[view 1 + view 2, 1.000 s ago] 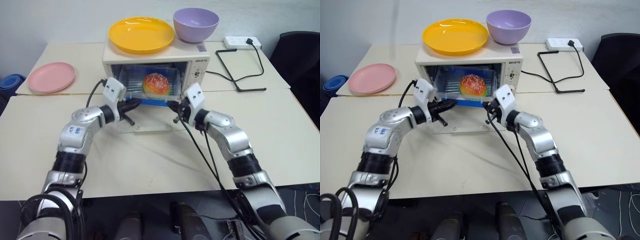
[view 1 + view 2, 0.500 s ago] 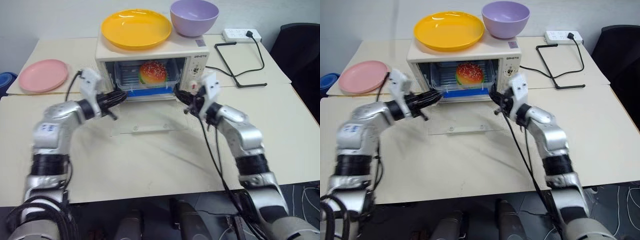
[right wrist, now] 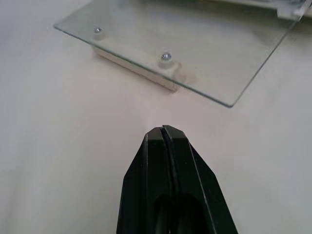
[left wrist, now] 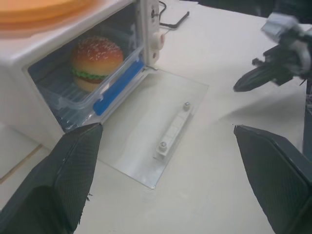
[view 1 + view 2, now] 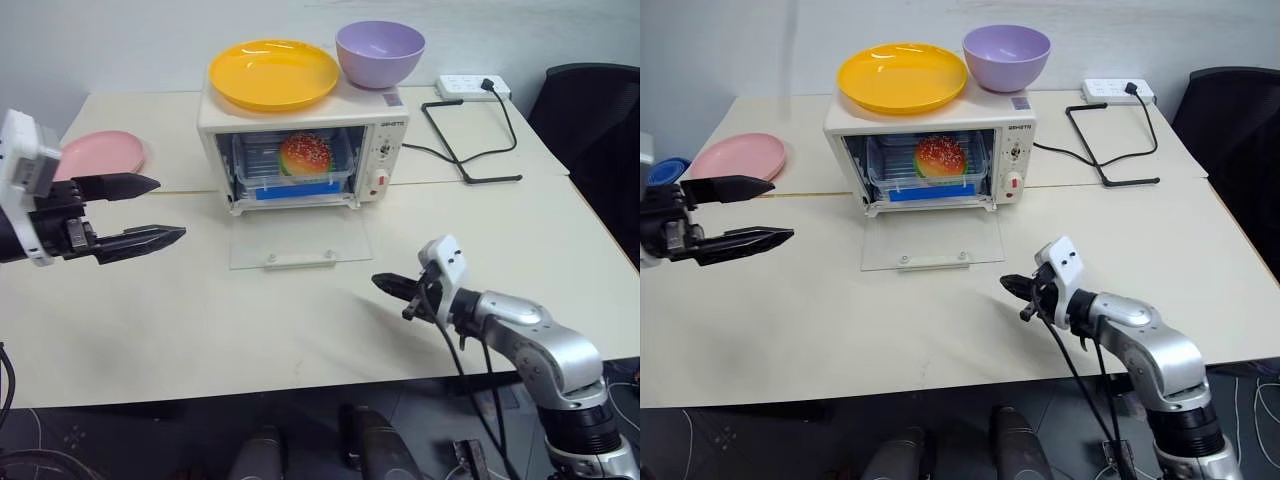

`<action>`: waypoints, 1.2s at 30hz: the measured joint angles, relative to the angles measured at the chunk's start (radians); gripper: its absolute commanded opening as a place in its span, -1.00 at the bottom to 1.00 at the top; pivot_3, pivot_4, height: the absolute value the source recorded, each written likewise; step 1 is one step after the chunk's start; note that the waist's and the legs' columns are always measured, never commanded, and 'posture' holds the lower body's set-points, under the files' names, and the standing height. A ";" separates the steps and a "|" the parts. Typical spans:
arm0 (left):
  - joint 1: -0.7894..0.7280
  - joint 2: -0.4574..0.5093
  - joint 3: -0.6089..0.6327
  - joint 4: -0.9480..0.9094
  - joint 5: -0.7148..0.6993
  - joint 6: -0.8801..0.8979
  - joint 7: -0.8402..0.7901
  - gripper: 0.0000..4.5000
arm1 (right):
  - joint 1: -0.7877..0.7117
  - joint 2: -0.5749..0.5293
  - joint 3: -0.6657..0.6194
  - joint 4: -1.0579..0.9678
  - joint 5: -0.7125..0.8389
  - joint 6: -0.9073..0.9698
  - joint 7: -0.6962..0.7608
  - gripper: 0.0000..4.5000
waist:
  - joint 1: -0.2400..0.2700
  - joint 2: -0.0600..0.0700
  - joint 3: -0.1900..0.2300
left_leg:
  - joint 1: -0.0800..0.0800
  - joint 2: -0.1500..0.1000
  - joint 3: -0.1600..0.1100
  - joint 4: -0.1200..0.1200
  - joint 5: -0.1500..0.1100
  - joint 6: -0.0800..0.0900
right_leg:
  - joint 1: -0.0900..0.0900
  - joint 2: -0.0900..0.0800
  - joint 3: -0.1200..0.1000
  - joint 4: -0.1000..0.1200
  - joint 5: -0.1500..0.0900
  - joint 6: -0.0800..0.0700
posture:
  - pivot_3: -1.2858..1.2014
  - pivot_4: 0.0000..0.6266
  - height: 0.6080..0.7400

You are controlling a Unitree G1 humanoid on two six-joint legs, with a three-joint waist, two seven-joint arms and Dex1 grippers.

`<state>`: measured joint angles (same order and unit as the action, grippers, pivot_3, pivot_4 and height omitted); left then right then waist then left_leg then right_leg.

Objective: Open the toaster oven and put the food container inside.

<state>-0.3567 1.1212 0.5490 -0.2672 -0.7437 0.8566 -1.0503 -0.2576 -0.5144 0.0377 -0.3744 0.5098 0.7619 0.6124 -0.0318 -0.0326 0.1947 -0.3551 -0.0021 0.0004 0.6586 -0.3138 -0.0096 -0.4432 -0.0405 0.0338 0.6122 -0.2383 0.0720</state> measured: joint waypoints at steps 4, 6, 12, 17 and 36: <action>0.048 0.000 0.018 -0.006 -0.001 -0.001 0.002 0.99 | -0.017 0.056 0.034 0.106 -0.062 -0.071 -0.017 -1.00 | 0.000 -0.001 0.000 | -0.001 0.001 0.000 -0.001 -0.001 -0.001 | -0.002 -0.001 0.000 0.000 0.000 0.000 | 0.03 -0.52 1.00; 0.048 0.000 0.031 -0.007 -0.005 -0.001 0.008 0.99 | -0.045 0.091 0.037 0.181 -0.082 -0.100 -0.019 -1.00 | -0.001 -0.001 0.000 | -0.001 0.001 0.000 -0.001 -0.001 -0.001 | -0.002 -0.001 0.000 0.000 0.000 0.000 | 0.03 -0.52 1.00; 0.056 -0.006 0.033 -0.036 -0.006 -0.018 0.026 0.99 | -0.163 0.192 0.023 0.372 -0.087 -0.173 -0.008 -1.00 | -0.003 -0.001 0.000 | -0.001 0.001 -0.001 -0.001 -0.001 -0.001 | -0.002 -0.002 0.000 0.001 0.000 0.000 | 0.03 -0.52 1.00; 0.030 -0.016 0.017 -0.030 -0.006 -0.034 0.055 0.99 | -0.273 0.202 -0.040 0.383 -0.027 -0.167 0.021 -1.00 | -0.003 0.000 0.000 | -0.001 0.001 -0.001 -0.001 -0.001 -0.001 | -0.002 -0.002 0.000 0.001 0.000 0.000 | 0.03 -0.52 1.00; 0.088 0.016 0.080 0.021 0.008 -0.060 0.031 1.00 | -0.384 -0.397 -0.357 0.236 0.310 0.156 0.364 0.98 | 0.002 0.002 0.002 | -0.003 0.002 -0.002 -0.009 -0.001 0.000 | -0.003 -0.002 0.000 -0.007 -0.001 -0.001 | 0.03 -0.52 1.00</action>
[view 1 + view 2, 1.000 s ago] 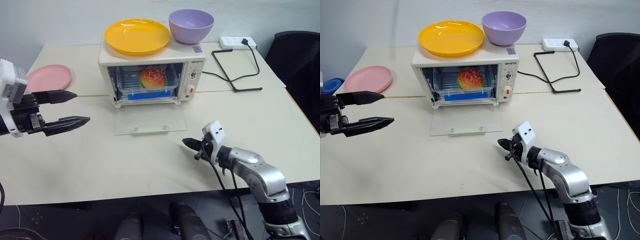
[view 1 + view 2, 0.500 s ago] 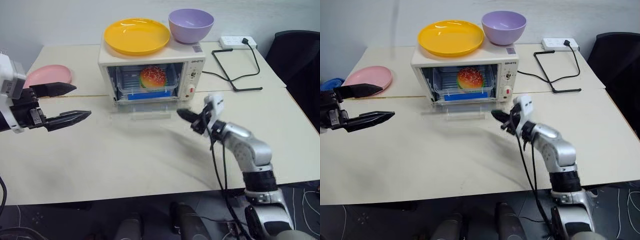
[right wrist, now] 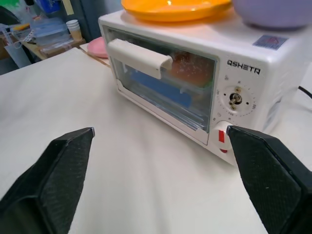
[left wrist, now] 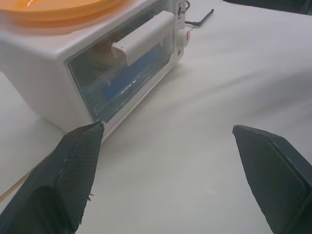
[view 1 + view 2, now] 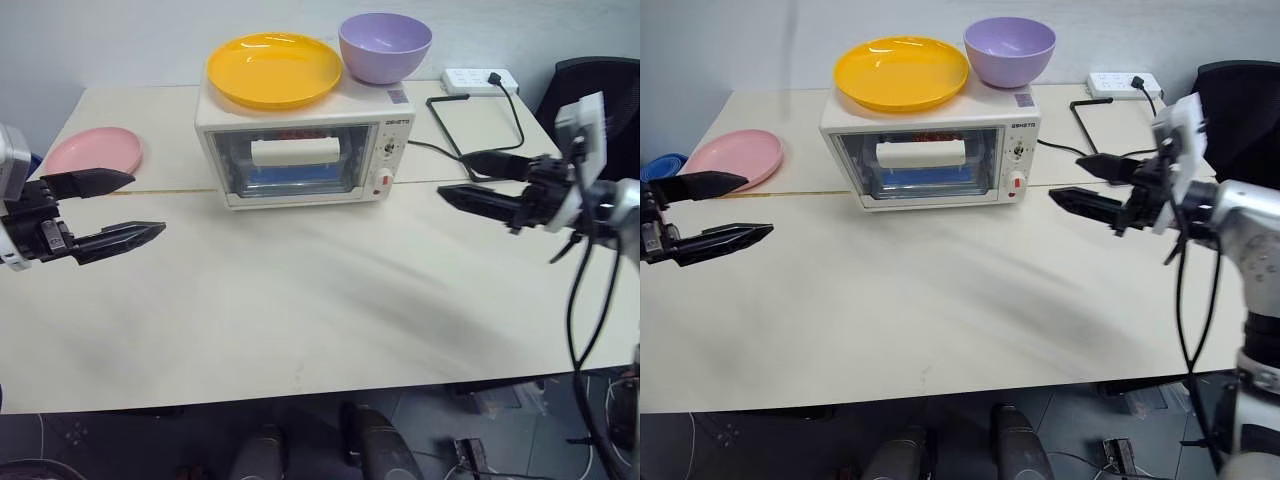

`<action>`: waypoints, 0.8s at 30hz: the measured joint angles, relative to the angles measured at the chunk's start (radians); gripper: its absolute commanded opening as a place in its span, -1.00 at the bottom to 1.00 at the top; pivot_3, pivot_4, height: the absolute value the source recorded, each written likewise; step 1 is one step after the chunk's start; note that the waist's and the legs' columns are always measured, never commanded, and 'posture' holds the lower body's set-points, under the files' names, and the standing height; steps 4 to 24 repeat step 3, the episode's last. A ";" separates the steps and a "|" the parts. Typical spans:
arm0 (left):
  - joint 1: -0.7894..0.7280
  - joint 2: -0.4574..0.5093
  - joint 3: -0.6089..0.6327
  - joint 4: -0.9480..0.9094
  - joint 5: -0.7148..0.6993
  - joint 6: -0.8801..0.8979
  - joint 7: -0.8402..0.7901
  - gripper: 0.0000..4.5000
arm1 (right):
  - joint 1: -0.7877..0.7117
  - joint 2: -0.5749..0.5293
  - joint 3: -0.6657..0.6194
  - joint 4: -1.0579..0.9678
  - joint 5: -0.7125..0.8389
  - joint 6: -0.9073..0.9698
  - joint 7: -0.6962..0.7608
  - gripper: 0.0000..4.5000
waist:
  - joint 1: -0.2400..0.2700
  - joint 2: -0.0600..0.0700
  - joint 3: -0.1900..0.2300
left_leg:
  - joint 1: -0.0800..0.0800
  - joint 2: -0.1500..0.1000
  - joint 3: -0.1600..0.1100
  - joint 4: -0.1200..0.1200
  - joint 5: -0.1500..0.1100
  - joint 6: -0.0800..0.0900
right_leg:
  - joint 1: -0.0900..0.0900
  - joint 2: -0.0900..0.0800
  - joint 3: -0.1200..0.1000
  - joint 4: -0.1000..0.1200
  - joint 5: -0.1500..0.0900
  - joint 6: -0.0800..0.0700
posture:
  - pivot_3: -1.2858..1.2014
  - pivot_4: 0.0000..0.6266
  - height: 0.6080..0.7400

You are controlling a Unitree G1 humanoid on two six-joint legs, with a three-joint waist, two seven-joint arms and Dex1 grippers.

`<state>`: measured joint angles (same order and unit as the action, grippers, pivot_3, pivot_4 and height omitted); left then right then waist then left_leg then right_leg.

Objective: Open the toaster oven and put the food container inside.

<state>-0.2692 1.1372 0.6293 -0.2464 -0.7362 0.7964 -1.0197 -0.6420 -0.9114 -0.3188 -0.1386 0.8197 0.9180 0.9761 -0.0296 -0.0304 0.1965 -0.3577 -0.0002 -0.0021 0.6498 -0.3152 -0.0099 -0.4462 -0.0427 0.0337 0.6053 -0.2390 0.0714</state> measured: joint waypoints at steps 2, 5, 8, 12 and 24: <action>0.000 -0.003 0.000 0.006 -0.001 -0.003 0.004 1.00 | 0.038 -0.004 -0.004 -0.022 0.011 0.004 0.012 0.98 | -0.001 0.000 0.000 | 0.000 0.000 0.001 0.001 0.000 0.000 | 0.000 0.000 0.001 0.001 0.000 0.000 | 0.03 -0.52 1.00; -0.001 -0.008 -0.002 0.006 -0.001 -0.008 0.008 1.00 | 0.049 -0.004 -0.002 -0.025 0.009 0.001 0.009 0.98 | -0.001 0.000 0.000 | 0.001 0.000 0.002 0.002 0.000 0.000 | 0.000 0.000 0.001 0.002 0.000 0.000 | 0.03 -0.52 1.00; -0.001 -0.008 -0.002 0.006 -0.001 -0.008 0.008 1.00 | 0.049 -0.004 -0.002 -0.025 0.009 0.001 0.009 0.98 | -0.001 0.000 0.000 | 0.001 0.000 0.002 0.002 0.000 0.000 | 0.000 0.000 0.001 0.002 0.000 0.000 | 0.03 -0.52 1.00; -0.001 -0.008 -0.002 0.006 -0.001 -0.008 0.008 1.00 | 0.049 -0.004 -0.002 -0.025 0.009 0.001 0.009 0.98 | -0.001 0.000 0.000 | 0.001 0.000 0.002 0.002 0.000 0.000 | 0.000 0.000 0.001 0.002 0.000 0.000 | 0.03 -0.52 1.00; -0.001 -0.008 -0.002 0.006 -0.001 -0.008 0.008 1.00 | 0.049 -0.004 -0.002 -0.025 0.009 0.001 0.009 0.98 | -0.001 0.000 0.000 | 0.001 0.000 0.002 0.002 0.000 0.000 | 0.000 0.000 0.001 0.002 0.000 0.000 | 0.03 -0.52 1.00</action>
